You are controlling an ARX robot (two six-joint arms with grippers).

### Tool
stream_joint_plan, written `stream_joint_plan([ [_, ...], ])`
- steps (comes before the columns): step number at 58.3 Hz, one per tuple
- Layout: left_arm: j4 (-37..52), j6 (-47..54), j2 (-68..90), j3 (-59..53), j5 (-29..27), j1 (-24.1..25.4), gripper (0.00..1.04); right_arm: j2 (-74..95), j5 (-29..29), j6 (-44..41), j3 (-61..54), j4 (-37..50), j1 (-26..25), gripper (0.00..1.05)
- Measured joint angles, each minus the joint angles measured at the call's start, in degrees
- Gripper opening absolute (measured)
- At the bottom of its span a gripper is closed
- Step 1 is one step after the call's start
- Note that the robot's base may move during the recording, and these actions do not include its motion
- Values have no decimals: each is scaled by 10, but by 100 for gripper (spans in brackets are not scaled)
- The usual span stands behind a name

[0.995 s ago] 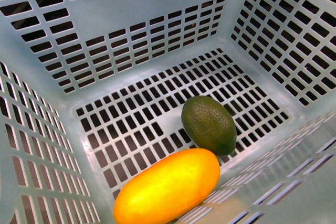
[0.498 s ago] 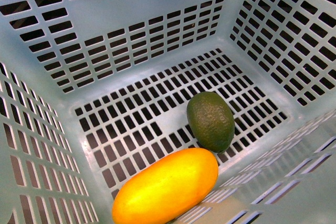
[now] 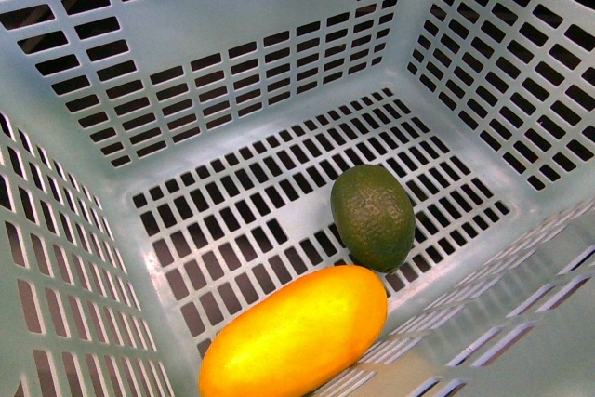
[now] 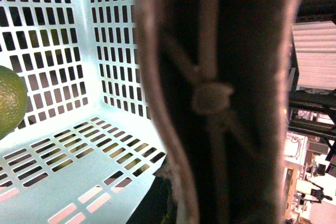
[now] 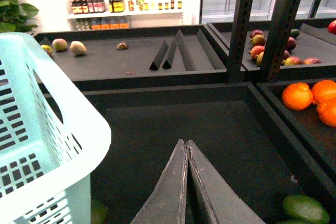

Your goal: Pick mango and avocado into basket

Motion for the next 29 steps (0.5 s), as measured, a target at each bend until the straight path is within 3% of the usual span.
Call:
stream_joint_plan([
  [22, 0, 0, 0, 0, 0, 0, 4, -56, 0, 0, 0, -55, 0, 2],
  [29, 0, 0, 0, 0, 0, 0, 4, -144, 0, 0, 0, -151, 0, 2],
])
